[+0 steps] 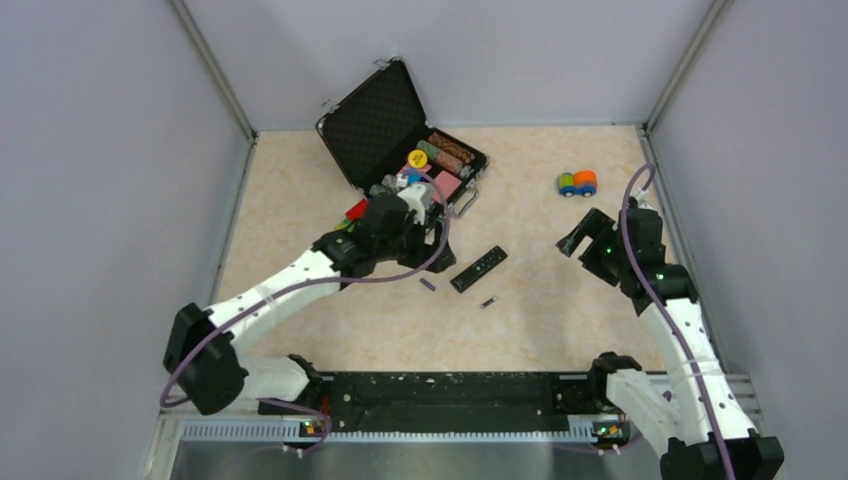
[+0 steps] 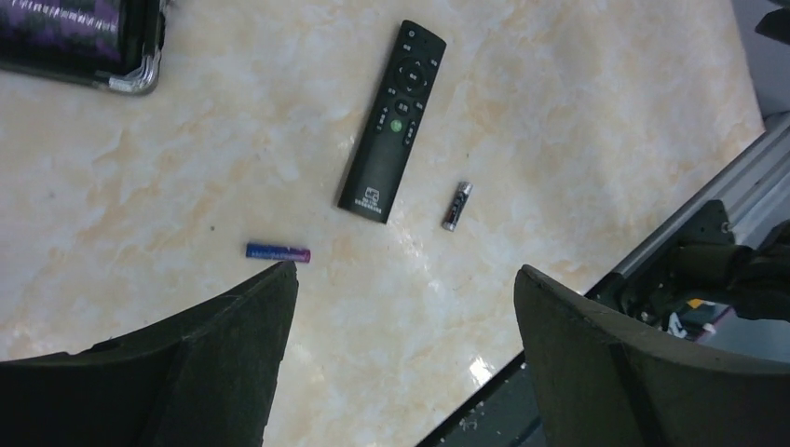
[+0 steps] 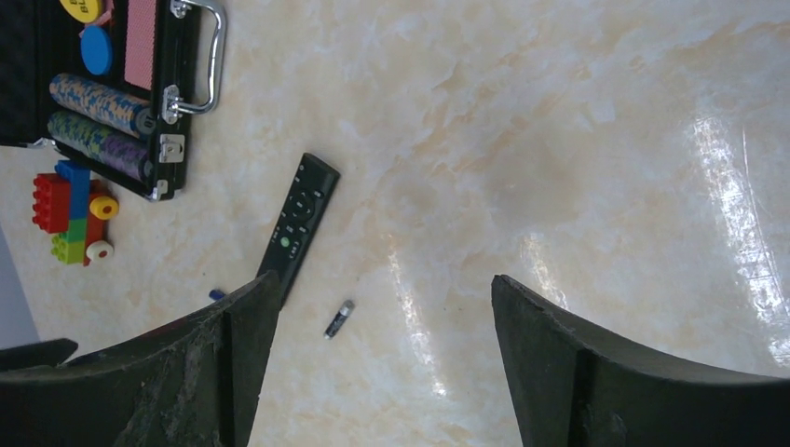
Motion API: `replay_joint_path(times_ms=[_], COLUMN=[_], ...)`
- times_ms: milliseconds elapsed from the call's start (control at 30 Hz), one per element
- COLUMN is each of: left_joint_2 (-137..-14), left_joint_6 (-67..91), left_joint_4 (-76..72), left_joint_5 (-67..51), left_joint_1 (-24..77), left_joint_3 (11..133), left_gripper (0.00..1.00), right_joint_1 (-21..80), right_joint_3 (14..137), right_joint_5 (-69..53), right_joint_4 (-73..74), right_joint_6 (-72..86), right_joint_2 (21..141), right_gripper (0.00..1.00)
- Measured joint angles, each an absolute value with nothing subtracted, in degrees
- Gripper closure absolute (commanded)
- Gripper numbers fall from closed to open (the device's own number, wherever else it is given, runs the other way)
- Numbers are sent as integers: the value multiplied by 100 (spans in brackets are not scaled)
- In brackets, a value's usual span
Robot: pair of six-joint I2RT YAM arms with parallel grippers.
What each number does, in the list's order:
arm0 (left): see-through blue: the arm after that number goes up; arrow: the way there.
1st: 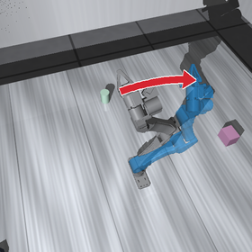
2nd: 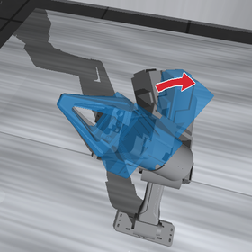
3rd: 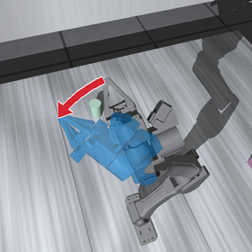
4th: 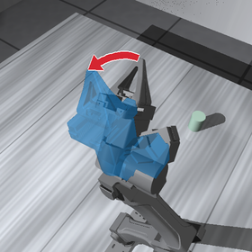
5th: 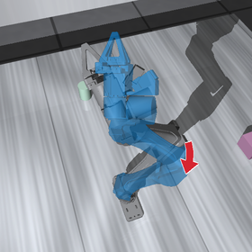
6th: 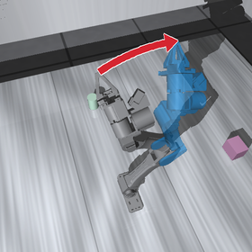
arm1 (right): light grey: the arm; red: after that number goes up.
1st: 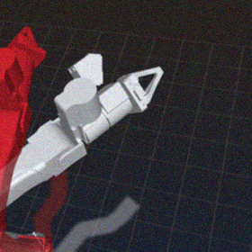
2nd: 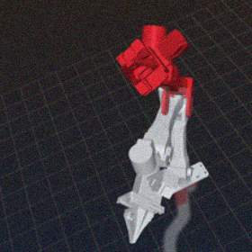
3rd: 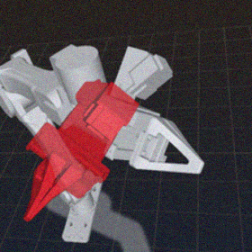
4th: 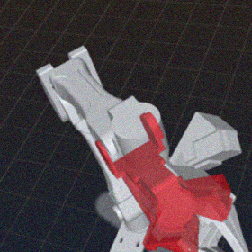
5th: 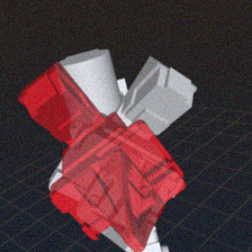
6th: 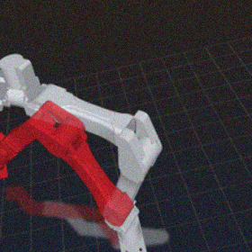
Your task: Load the batteries into the remote control
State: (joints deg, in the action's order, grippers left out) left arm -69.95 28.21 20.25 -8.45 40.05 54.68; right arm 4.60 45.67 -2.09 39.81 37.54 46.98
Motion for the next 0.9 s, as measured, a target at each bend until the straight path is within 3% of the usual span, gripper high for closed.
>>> replay_joint_path(times_ms=[233, 467, 900], left_joint_2=[-8729, -10477, -11839], left_joint_6=[1793, 1031, 311], left_joint_4=[1717, 1959, 2526], left_joint_5=[-486, -307, -226], left_joint_1=[4552, 4897, 4928], left_joint_3=[6431, 7767, 8661], left_gripper=[14, 21, 24], right_joint_1=[460, 460, 460], right_joint_3=[4539, 4539, 4525], right_joint_5=[-207, -224, -360], right_joint_4=[4027, 4049, 4117], right_joint_6=[3581, 3452, 3465], right_joint_2=[4687, 4692, 4713], right_gripper=[6, 12, 13])
